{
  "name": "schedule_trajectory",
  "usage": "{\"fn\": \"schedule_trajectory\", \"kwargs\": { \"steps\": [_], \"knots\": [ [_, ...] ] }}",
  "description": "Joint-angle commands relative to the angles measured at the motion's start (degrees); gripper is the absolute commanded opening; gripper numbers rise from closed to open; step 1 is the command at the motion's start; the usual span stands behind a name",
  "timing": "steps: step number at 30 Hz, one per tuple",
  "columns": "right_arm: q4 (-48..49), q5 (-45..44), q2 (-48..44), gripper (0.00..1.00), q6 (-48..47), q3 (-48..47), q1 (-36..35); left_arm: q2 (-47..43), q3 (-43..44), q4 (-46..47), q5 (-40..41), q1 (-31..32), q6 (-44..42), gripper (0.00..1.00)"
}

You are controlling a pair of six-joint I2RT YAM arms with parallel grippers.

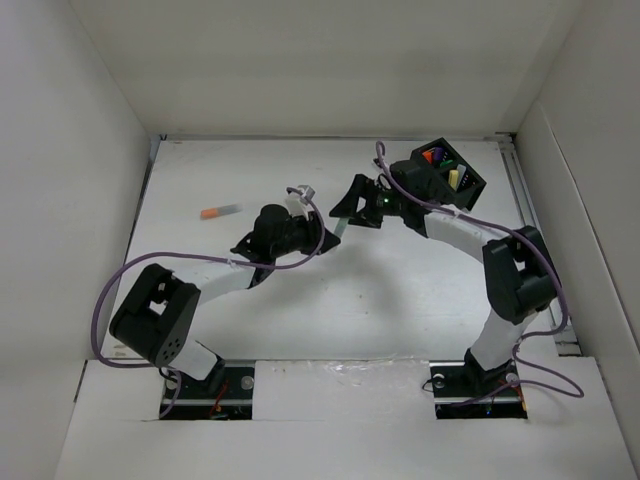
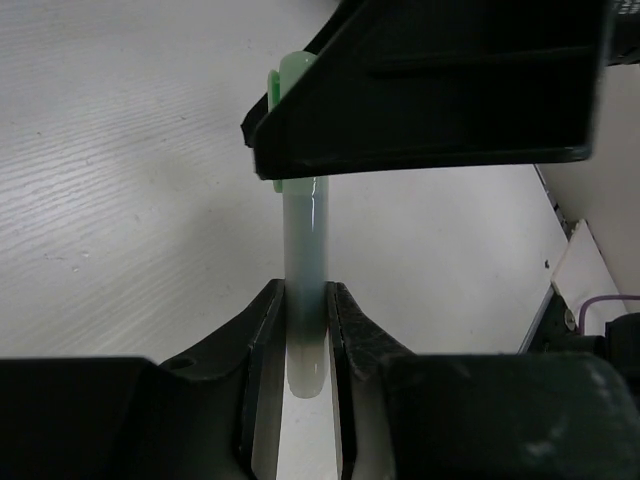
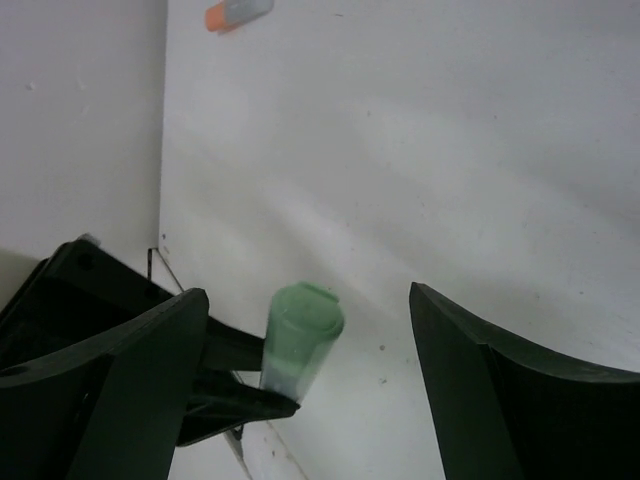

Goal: Sort the stationery into containers
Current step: Place the pen in the storage box.

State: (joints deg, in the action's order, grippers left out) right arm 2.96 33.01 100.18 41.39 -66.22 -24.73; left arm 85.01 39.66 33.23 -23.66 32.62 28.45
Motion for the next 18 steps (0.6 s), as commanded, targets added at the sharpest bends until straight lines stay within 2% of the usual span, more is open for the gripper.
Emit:
{"fn": "schedule_trajectory", "kwargs": {
  "steps": [1,3,5,7,8,12,14,15,16,18],
  "knots": [
    [1.1,-2.9,0.0,0.86,-1.0,-1.5,-1.1,-0.5,-0.8,4.6,-3.1,0.0,-1.1,0.0],
    [1.1,-2.9,0.0,0.81,-1.0,-1.5,-1.6,0.1,-0.8,4.6,-4.5,0.0,-1.1,0.0],
    [1.1,-2.9,0.0,0.61,-1.0,-1.5,-1.6,0.1,-0.8,5.2,-3.8,0.5,-1.1,0.0],
    [1.1,-2.9,0.0,0.48,-1.0,-1.5,-2.3,0.1,-0.8,5.2,-2.4,1.0,-1.1,0.0],
    [1.1,-2.9,0.0,0.38,-1.0,-1.5,-2.3,0.1,-0.8,5.2,-1.7,1.0,-1.1,0.0],
    [0.6,-4.0,-0.5,0.23,-0.4,-1.5,-2.3,-1.1,-1.3,5.2,2.6,1.7,-0.6,0.0],
    [0.6,-4.5,-0.5,0.17,0.1,-1.5,-2.3,-1.6,-1.9,5.2,4.0,1.7,-0.6,0.05],
    [0.6,-4.5,-0.5,0.12,0.1,-1.5,-2.3,-2.1,-1.9,5.2,4.5,1.7,-0.6,0.08],
    [0.6,-4.5,-0.5,0.1,0.6,-1.5,-2.3,-2.1,-1.9,5.2,4.5,1.7,-0.6,0.19],
    [0.6,-4.5,-0.5,0.06,0.6,-1.5,-2.3,-2.7,-2.4,5.2,4.5,1.7,-0.6,0.29]
  ]
}}
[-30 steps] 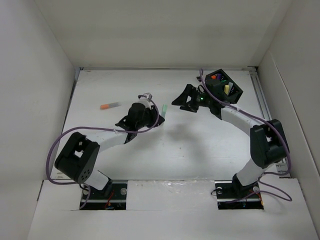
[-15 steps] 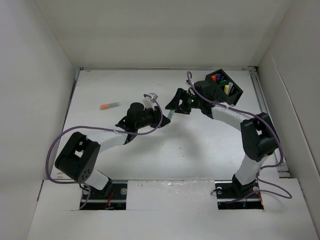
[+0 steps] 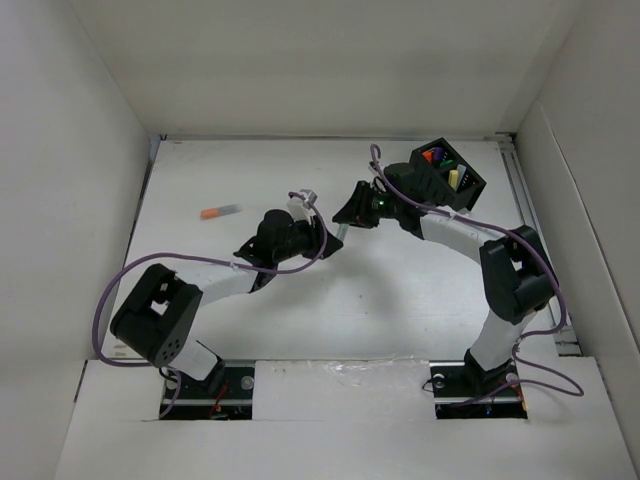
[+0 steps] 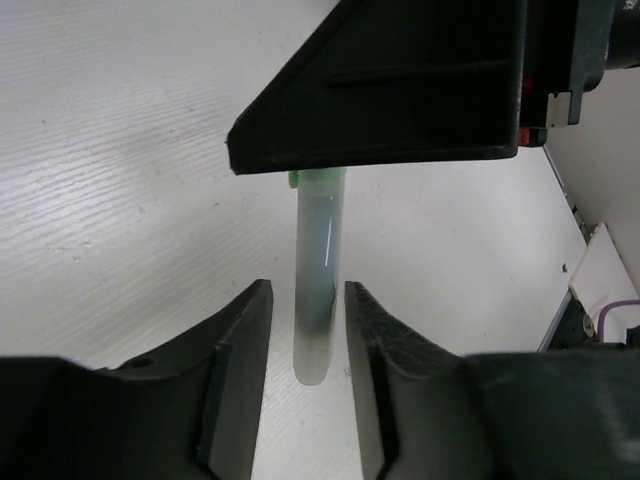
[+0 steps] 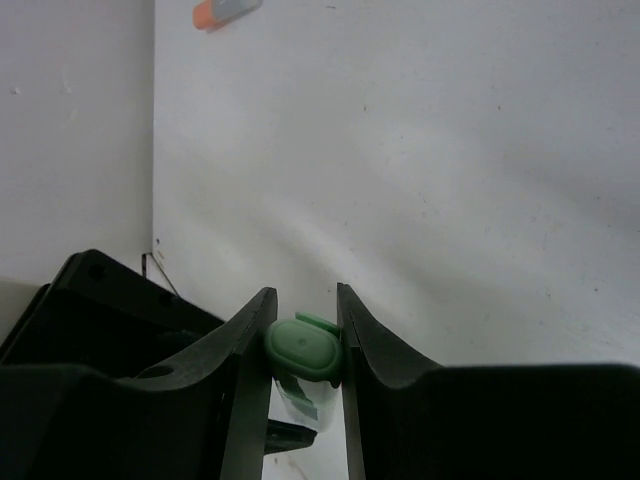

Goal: Sort the stationery into containers
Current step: Place the pen in the storage box.

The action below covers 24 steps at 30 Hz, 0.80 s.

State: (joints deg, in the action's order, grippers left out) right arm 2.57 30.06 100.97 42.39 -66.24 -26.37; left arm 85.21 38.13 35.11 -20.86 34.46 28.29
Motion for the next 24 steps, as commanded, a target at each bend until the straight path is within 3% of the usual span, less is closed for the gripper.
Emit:
{"fn": "schedule_trajectory", "kwargs": {
  "steps": [1,6,12,18,22,24],
  "knots": [
    [0.9,-1.6,-1.3,0.06,0.1,-1.5,-0.6,-2.9,-0.9,3.3,1.7,-0.1,-0.4,0.33],
    [0.9,-3.3,-2.5,0.04,0.1,-1.0,-0.1,-3.9,-1.4,3.3,1.7,-0.1,-0.4,0.57],
    [0.9,-4.5,-5.2,0.03,1.2,-1.0,4.0,-8.1,-1.9,4.3,1.2,-0.1,-0.4,0.71],
    [0.4,-12.6,-11.9,0.02,4.6,0.7,16.0,-14.7,-3.7,3.4,1.8,-0.1,0.6,0.69],
    [-3.5,-30.9,-15.9,0.05,6.6,-1.2,25.2,-17.0,-5.0,1.8,1.8,-0.1,3.7,0.68],
    [-4.1,-35.8,-15.9,0.05,7.3,-2.2,27.3,-17.0,-5.0,-0.2,2.9,-0.1,4.7,0.68]
  ]
}}
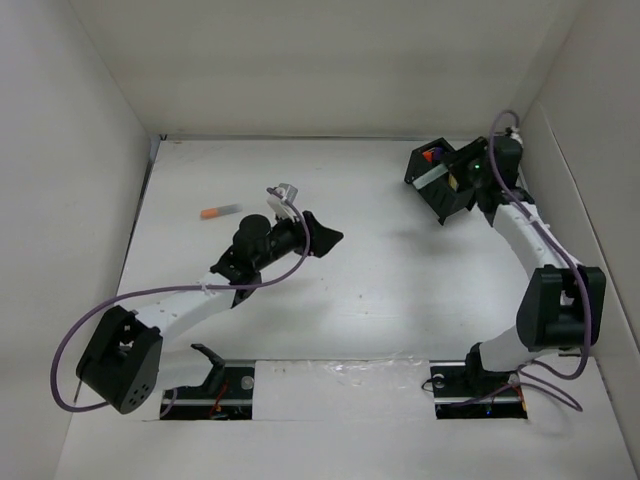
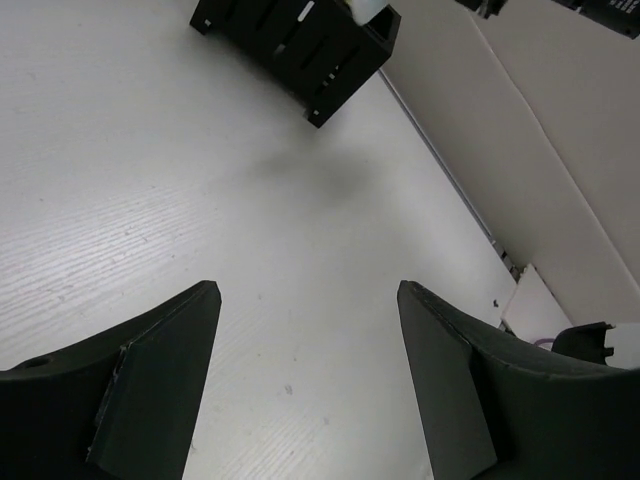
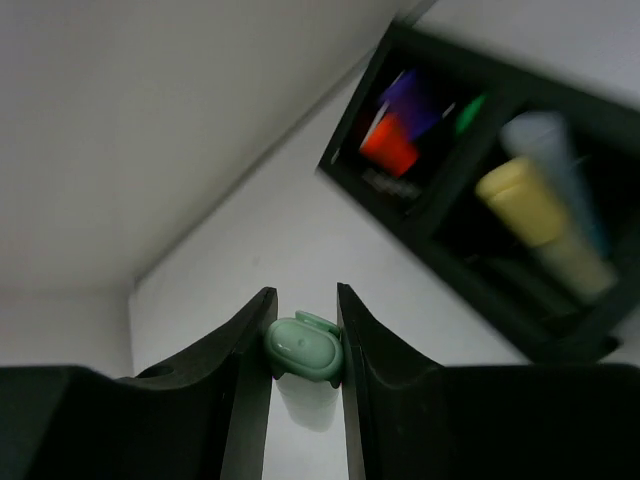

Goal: Sort the stationery into containers
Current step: Place the pen in the storage box.

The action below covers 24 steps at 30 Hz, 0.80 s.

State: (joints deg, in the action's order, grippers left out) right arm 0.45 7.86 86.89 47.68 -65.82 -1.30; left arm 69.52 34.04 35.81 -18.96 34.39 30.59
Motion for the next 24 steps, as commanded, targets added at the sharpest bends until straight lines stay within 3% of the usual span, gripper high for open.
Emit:
{"fn": "schedule_trajectory", "kwargs": {
  "steps": [1,5,9,21,24],
  "knots": [
    [-2.8,-15.7,-1.8,0.05,2.6,-3.3,3.1,-1.3,-0.2,-3.2,1.0,0.0,2.5,0.68],
    [-6.1,-30.9,1.1,0.05,2.1,-8.2,3.6,-1.3,1.1,-6.0,2.5,0.0,3.0,0.67],
    [-10.3,-39.7,5.2,0.05,-0.6,-13.7,3.6,-0.8,1.9,-8.6,3.4,0.0,3.0,0.66],
    [-12.4,-47.6,12.2,0.08,-2.2,-16.3,0.9,-1.9,1.9,-9.7,6.3,0.0,3.0,0.66],
    [-12.4,-48.3,12.7,0.14,-2.7,-16.8,-0.6,-1.9,2.4,-10.2,7.4,0.0,3.0,0.66]
  ]
}}
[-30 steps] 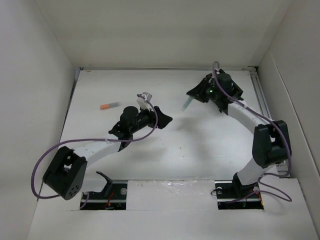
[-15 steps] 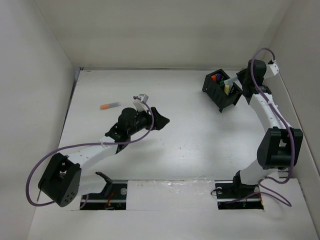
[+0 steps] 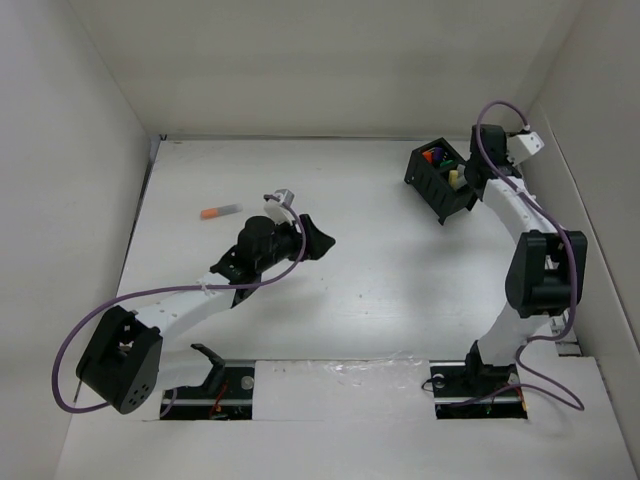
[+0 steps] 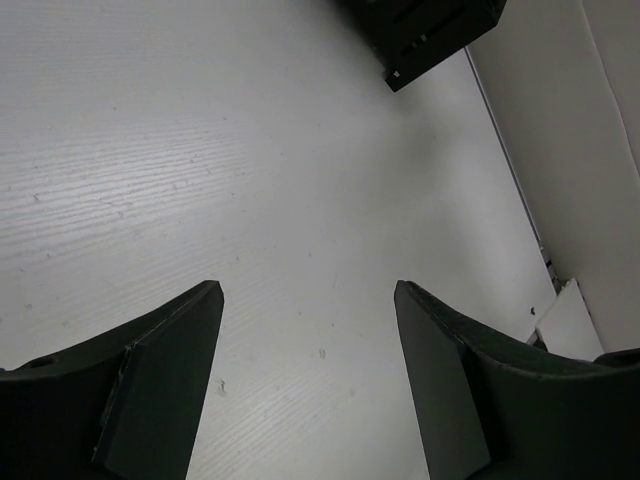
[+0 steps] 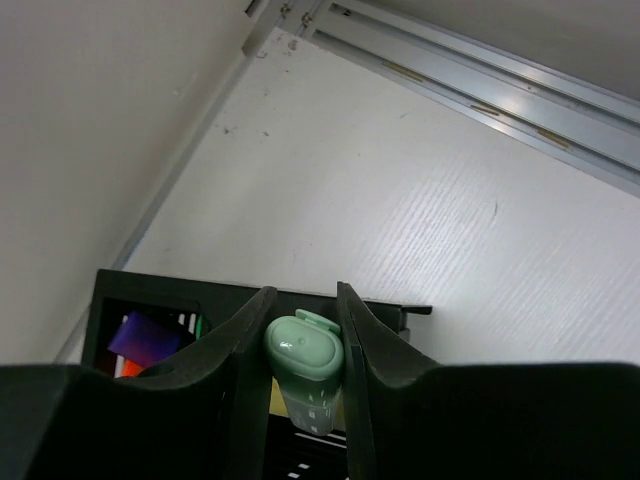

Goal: Sort the stationery into containers
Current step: Place the pen in the storage box.

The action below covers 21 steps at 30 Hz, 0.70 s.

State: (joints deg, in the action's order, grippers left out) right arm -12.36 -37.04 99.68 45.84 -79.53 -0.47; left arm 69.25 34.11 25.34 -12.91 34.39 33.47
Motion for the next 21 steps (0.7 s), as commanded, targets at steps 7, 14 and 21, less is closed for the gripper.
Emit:
{"fn": "schedule_trajectory", "kwargs": {
  "steps": [7,14,21],
  "knots": [
    [0.4,-3.5,-1.6,0.64,-1.4,-3.6,-5.1,-1.7,2.4,-1.8,9.7,0.0,0.1,0.66],
    [2.2,1.2,-10.0,0.75,1.5,2.9,-10.0,-1.1,0.6,-3.2,20.1,-2.4,5.7,0.65],
    [14.6,16.5,-27.3,0.05,4.2,24.1,-16.2,1.9,7.1,-18.6,38.6,-3.0,19.4,0.6]
  ]
}}
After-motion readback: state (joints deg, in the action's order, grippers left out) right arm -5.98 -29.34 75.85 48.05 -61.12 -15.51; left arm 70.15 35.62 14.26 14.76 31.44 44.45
